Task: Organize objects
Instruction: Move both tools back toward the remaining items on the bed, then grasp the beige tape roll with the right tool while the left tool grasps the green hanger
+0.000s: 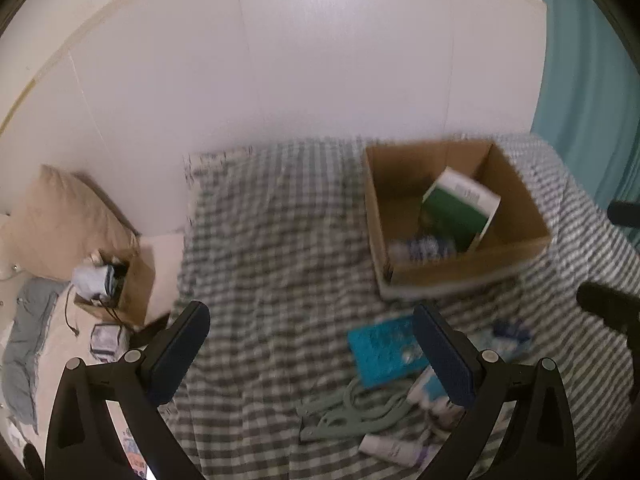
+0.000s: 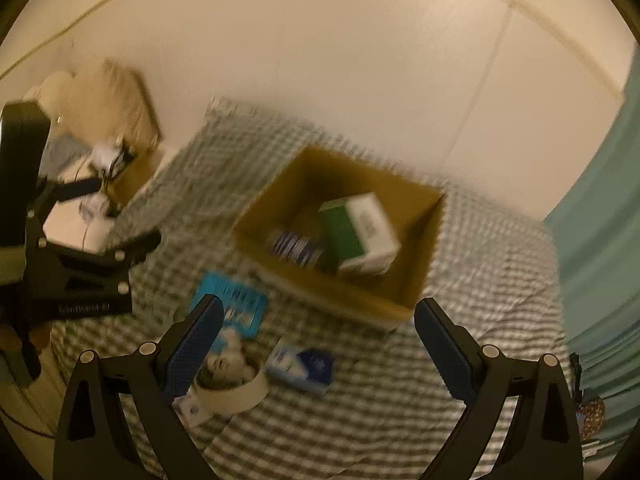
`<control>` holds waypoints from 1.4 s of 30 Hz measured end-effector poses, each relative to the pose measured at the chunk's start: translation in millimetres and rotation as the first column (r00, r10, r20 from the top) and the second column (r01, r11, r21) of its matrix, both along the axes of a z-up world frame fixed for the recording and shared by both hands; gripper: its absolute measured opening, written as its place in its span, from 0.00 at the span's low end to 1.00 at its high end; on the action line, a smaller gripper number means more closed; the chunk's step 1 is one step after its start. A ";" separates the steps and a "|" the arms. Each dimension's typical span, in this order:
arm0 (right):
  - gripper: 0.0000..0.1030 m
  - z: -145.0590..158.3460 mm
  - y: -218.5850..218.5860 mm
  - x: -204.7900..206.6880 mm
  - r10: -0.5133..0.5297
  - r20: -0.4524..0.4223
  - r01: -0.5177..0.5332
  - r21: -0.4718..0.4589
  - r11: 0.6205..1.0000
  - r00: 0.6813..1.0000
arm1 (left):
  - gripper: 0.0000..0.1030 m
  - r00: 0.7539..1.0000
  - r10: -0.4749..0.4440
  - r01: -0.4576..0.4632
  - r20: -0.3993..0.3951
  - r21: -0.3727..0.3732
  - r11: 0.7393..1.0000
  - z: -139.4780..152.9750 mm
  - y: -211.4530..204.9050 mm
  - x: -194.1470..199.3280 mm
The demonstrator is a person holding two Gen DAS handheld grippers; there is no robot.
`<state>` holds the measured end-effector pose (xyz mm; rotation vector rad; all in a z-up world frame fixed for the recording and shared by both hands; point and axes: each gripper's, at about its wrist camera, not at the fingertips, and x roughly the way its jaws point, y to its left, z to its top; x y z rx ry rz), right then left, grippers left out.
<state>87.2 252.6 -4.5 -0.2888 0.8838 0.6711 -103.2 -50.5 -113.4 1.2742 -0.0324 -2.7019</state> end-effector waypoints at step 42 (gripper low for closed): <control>0.74 -84.6 54.6 -14.2 0.325 -0.224 -0.364 -0.161 0.917 0.919 | 1.00 0.915 -0.213 0.217 0.343 0.027 0.976 -130.0 4.4 13.4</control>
